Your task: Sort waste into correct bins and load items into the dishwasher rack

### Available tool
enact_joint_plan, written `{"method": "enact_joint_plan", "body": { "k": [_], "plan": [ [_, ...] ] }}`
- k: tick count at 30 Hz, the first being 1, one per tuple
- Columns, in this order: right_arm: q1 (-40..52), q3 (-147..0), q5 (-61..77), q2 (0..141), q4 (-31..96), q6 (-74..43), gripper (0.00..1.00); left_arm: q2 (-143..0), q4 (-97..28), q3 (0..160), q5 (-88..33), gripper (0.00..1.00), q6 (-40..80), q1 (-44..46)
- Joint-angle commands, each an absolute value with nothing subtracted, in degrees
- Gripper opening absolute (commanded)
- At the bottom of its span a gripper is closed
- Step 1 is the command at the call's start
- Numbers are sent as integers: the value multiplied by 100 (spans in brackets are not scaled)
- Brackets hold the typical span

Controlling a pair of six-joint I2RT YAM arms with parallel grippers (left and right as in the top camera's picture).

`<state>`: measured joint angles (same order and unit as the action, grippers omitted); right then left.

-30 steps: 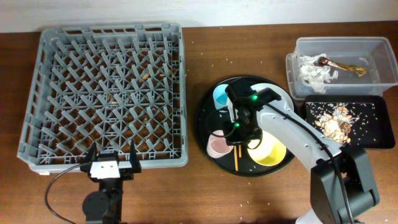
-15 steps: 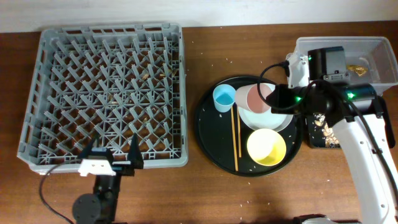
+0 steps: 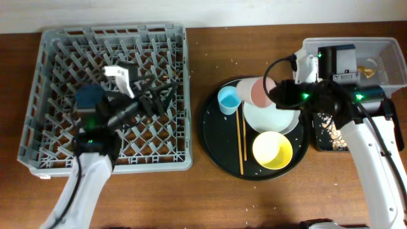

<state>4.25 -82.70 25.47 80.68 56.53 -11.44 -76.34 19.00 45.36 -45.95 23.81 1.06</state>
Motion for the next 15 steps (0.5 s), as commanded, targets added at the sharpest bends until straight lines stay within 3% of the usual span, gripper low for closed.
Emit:
{"method": "enact_joint_plan", "body": {
  "k": [1,4,6,11,15],
  "plan": [
    [410,-8305,3242,8219,5363,-1249,4,-8289,2084,4606,-5430,99,5649,456],
    [410,-8305,4058,8532,5148,-1247,4,-8451,1737,4606,-5594,99,7708,635],
    [408,-8305,4421,8774,5109,-1245,4,-8451,1728,4606,-5791,99,8117,633],
    [410,-8079,6785,9824,4016,-934,4,-8451,1726,4606,-6606,99,7975,635],
    [462,-8079,7736,10508,3712,-714,4,-8453,1726,4606,-7094,99,7299,633]
  ]
}}
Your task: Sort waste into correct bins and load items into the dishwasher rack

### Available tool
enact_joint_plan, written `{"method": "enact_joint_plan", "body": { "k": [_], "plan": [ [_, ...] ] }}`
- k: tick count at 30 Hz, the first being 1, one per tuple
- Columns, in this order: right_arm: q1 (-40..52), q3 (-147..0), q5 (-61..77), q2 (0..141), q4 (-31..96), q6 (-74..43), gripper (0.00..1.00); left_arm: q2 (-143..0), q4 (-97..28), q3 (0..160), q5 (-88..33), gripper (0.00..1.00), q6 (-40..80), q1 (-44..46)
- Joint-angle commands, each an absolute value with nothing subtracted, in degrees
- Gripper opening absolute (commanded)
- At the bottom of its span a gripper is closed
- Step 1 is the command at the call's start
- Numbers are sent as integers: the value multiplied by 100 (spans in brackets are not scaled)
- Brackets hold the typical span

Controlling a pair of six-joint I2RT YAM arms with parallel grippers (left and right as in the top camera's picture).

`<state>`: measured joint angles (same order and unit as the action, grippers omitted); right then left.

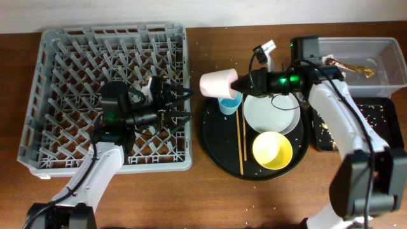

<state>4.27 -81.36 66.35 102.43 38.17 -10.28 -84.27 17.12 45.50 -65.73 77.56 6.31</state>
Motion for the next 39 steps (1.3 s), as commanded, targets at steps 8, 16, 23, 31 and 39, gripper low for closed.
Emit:
{"method": "enact_joint_plan", "body": {
  "k": [8,16,23,31,39],
  "plan": [
    [1396,-8064,7874,10726,3509,-469,4,-8453,1704,4602,-7277,99,6888,633],
    [1584,-8025,7299,10731,3616,-471,4,-8453,1706,4602,-7422,64,6777,633],
    [1584,-8025,7784,10731,3660,-333,4,-8453,1708,4602,-7422,99,6716,429],
    [1892,-8025,7166,10733,3634,-191,4,-8453,1708,4602,-7553,92,6779,202],
    [1944,-8025,6973,10733,3280,-591,4,-8453,1706,4602,-7846,50,6757,207]
  ]
}}
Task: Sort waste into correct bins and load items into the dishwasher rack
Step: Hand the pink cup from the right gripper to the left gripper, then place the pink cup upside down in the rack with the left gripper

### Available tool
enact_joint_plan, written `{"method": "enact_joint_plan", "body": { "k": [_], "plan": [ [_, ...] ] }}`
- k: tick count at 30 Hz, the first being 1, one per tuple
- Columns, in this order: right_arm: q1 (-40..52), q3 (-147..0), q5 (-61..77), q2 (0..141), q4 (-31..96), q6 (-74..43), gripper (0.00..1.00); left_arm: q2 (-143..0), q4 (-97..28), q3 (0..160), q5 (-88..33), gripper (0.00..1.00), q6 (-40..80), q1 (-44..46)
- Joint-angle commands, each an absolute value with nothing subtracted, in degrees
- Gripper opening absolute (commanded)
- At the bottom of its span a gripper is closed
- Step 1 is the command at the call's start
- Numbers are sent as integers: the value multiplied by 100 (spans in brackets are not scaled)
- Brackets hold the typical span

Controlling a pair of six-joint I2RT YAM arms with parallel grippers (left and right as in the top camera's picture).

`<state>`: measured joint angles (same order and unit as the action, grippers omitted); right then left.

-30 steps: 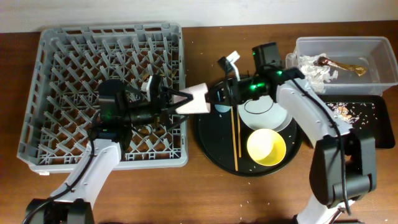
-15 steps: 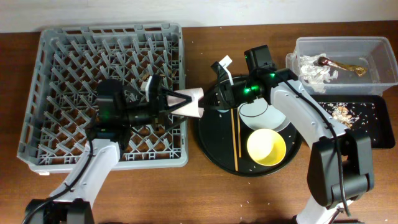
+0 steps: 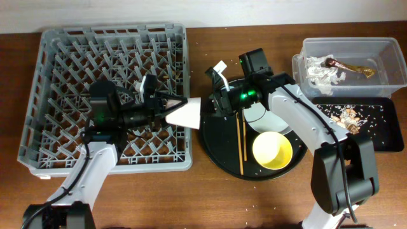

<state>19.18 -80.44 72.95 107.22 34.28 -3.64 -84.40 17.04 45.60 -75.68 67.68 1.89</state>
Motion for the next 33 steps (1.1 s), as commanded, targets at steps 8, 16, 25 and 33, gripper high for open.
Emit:
{"method": "enact_joint_plan", "body": {
  "k": [8,16,25,33],
  "plan": [
    [1393,-8031,6827,10718,3105,-825,77,-8453,2749,4602,-7795,38,6584,60],
    [519,-8036,5833,10020,3647,-644,90,-8453,926,4823,-5175,39,5100,-381],
    [523,-8036,4488,9710,3970,-622,94,-8517,-5837,7983,-73,39,2582,1219],
    [523,-8036,4276,9710,4053,-600,85,-10377,-5575,7959,784,39,2602,2099]
  ]
}}
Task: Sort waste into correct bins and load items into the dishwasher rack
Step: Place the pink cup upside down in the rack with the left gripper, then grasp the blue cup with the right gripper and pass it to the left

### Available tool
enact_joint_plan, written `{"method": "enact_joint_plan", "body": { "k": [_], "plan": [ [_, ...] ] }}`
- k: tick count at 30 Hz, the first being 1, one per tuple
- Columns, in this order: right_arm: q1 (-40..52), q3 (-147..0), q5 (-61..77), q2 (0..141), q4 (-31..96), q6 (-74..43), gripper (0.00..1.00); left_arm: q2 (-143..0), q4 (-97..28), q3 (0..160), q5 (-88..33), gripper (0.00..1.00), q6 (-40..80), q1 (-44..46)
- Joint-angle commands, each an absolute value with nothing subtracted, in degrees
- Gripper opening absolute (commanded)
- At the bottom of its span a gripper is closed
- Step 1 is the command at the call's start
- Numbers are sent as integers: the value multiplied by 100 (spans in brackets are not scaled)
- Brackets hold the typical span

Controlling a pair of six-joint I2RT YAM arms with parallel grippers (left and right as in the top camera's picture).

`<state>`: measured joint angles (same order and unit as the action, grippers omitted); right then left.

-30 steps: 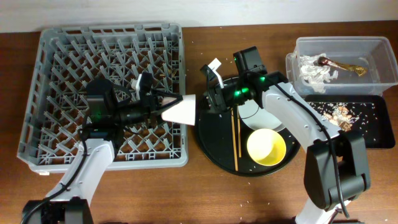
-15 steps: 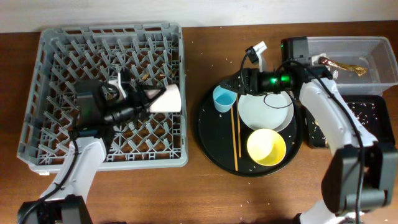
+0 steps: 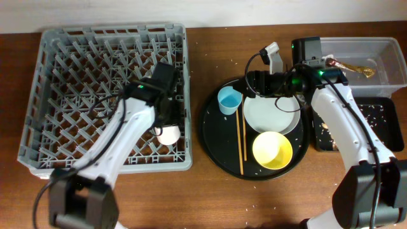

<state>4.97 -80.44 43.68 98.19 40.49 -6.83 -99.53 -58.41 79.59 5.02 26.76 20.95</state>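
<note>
The pink cup (image 3: 168, 134) sits low in the grey dishwasher rack (image 3: 51, 83), near its front right corner. My left gripper (image 3: 165, 124) reaches down onto it and looks shut on its rim. My right gripper (image 3: 252, 83) hovers open and empty over the back of the round black tray (image 3: 216, 137), between the blue cup (image 3: 229, 100) and the white plate (image 3: 272, 113). On the same tray are a yellow bowl (image 3: 273, 149) and a pair of chopsticks (image 3: 241, 140).
A clear plastic bin (image 3: 381, 48) at the back right holds wrappers and scraps. In front of it lies a flat black tray (image 3: 375, 108) with crumbs. Small crumbs dot the brown table around the round tray.
The pink cup went from the rack's right edge, between both grippers, down into the rack's front right part with my left gripper. My right gripper has drawn back to the right over the tray.
First my right gripper was at the pink cup on the round tray, the left arm over the rack. Then the right held the cup lifted beside the blue cup. Then the cup was between both grippers at the rack's edge; now it is in the rack under the left.
</note>
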Motion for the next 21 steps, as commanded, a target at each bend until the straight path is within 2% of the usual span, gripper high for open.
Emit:
{"method": "enact_joint_plan", "body": {
  "k": [1,2,3,5,9,13,16,19,20,21],
  "plan": [
    [523,-8036,4239,9710,4056,-600,84,-10514,-5443,7959,779,39,2602,2099],
    [523,-8036,4073,9710,4091,-602,84,-10617,-5325,7959,779,40,2602,2099],
    [523,-8036,3931,9710,4130,-602,84,-10648,-5293,7959,779,64,2604,2099],
    [565,-8036,3588,9712,4209,-637,80,-10648,-5297,7961,779,77,2602,2099],
    [768,-8036,3225,9721,4206,-650,80,-10514,-6147,8847,779,76,2602,2099],
    [952,-8034,2587,10060,4268,-1127,65,-10475,-7096,9856,768,77,2604,2056],
    [1238,-8034,2067,10656,4121,-1409,58,-10464,-7094,10514,443,77,2606,1876],
    [1354,-8034,1575,11024,4034,-1577,37,-10473,-6853,10525,427,77,2650,1813],
    [1354,-8034,1581,11091,4012,-1579,23,-10473,-6796,10525,427,77,2650,1815],
    [1350,-8036,1581,11091,4007,-1603,4,-10473,-6796,10525,429,77,2650,1813]
  ]
}}
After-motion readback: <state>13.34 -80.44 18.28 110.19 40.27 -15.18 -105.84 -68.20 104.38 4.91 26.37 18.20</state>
